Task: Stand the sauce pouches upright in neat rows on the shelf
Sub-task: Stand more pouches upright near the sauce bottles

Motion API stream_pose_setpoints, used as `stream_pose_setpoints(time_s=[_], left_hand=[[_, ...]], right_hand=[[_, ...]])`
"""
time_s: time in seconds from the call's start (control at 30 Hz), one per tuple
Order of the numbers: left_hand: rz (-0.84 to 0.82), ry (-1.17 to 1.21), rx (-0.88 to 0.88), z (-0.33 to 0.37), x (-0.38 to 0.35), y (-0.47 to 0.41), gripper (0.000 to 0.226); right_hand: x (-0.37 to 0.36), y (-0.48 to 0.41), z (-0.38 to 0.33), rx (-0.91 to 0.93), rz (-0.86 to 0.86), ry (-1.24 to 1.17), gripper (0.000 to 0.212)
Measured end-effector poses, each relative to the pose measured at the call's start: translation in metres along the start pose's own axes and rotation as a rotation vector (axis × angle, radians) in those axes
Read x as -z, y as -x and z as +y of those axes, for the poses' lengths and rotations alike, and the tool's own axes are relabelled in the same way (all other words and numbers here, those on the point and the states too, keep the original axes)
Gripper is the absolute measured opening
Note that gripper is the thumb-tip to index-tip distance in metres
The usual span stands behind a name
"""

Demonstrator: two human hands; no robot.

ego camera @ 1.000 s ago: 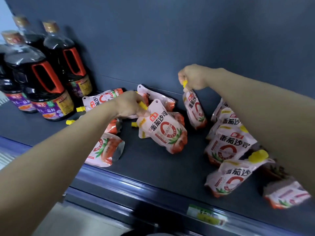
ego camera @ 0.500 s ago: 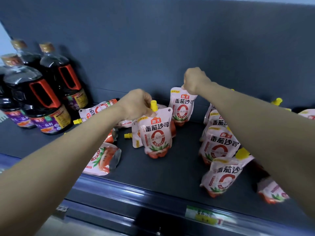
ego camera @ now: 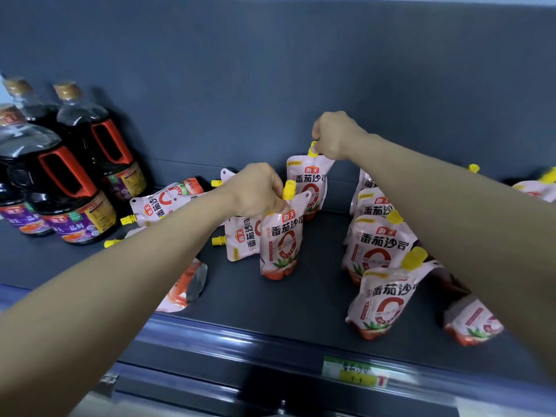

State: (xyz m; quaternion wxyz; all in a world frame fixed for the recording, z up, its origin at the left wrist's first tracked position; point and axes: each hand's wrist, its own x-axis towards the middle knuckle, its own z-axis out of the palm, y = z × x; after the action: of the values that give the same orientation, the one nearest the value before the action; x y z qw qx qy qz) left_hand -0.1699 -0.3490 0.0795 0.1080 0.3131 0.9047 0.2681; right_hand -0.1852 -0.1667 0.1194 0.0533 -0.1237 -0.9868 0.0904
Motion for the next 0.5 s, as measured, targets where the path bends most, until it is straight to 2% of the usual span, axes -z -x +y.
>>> stream_pose_setpoints(time_s=[0.03,0.17,0.3,0.4,0.5], left_hand=[[0.012,0.011,-0.010,0.003,-0.003,-0.002,0.015],[0.040,0.045,-0.035,0.009,-0.013,-0.010,0.012],[0.014,0.055,-0.041,0.007,-0.012,-0.012,0.013],[-0.022,0.039,-0.047,0.002,-0.005,-0.008,0.002],[-0.034,0.020,-0.023,-0.004,0.005,0.001,0.009]], right_hand=[[0.002,0.001,0.002,0.008,0.005,-0.001,0.012],[0.010,0.009,0.012,0.011,0.019,0.033,0.024],[0.014,0.016,0.018,0.067,-0.006,0.053,0.025],[0.013,0.018,0.017,0.112,-0.023,-0.021,0.024],[0.010,0.018,0.009,0.173,-0.054,-0.077,0.022]])
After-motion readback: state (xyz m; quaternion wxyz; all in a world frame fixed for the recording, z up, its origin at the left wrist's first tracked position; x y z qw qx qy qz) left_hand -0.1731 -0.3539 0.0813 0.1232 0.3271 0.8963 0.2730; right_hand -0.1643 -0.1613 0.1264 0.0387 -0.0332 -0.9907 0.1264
